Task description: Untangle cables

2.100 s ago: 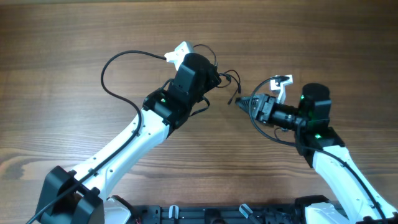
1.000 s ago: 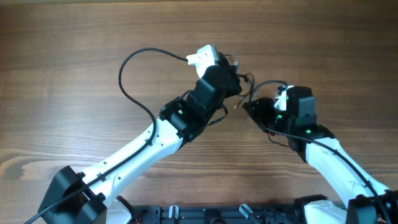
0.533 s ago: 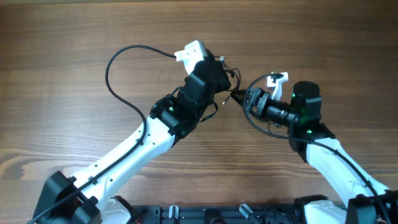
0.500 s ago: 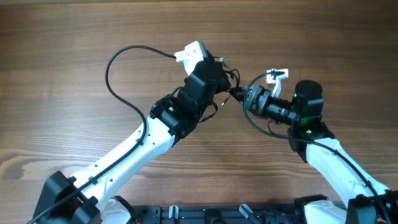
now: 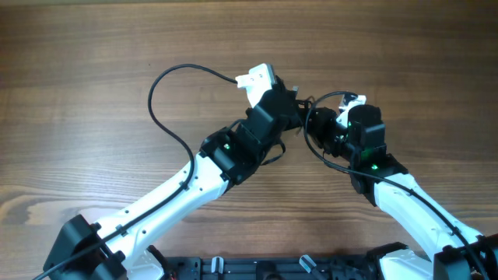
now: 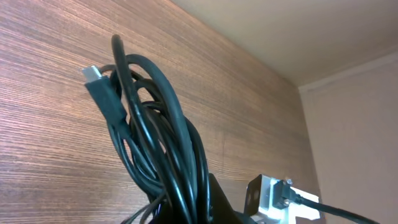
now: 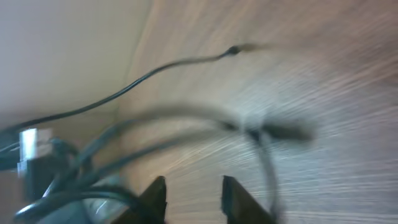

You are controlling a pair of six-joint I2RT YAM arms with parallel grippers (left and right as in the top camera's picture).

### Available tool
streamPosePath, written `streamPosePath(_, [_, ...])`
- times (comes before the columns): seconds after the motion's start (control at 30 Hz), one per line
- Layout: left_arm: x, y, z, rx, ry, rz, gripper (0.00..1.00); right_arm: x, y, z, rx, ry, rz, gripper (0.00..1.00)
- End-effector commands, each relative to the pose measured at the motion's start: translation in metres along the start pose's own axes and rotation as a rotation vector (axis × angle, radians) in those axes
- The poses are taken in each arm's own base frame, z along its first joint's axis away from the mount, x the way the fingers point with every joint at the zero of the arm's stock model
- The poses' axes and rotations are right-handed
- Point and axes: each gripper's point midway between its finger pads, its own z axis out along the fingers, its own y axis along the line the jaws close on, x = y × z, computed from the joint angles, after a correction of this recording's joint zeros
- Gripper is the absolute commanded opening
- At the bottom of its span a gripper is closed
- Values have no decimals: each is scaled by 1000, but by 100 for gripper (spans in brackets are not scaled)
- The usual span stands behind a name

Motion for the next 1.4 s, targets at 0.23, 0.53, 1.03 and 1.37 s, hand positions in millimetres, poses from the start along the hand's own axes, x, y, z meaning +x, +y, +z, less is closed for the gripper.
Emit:
streamPosePath(0.23, [-40, -22, -11, 72, -164, -49, 4, 44, -86, -18, 335, 215, -185, 24])
streamPosePath(0.53, [-51, -13, -9, 50, -183, -60, 4, 32, -112, -30, 460, 169, -146, 59])
streamPosePath(1.03, [4, -46, -72, 888, 436, 550, 4, 15, 17, -96, -424, 294, -544, 100])
streamPosePath(1.37, [31, -47, -105, 1067, 583, 566, 4, 12, 63, -116, -671, 238, -815, 91])
